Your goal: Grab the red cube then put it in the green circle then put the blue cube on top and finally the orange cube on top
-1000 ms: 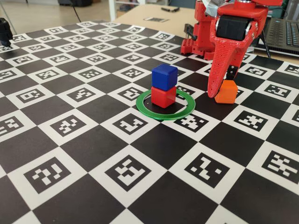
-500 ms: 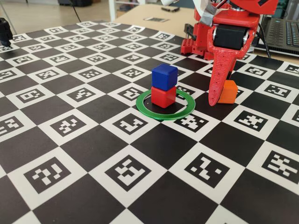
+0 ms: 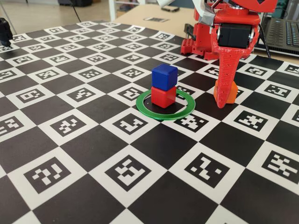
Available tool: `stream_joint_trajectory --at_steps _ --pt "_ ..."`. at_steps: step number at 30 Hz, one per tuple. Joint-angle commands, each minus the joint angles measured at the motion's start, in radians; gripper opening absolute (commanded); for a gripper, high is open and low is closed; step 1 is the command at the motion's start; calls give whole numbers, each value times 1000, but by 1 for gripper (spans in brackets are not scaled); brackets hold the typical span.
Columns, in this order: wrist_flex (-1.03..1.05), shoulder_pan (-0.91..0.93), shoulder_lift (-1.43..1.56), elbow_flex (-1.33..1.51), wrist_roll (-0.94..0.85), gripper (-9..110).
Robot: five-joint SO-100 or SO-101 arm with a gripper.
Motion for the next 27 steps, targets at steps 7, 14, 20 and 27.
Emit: stream_joint_trajectory --at_steps 7,14,20,27 --pt "-28 -11 11 -43 -64 37" --pt "-28 -11 5 -41 -71 27" --pt "-25 -3 3 -40 -71 13" --pt "29 8 12 -80 -41 7"
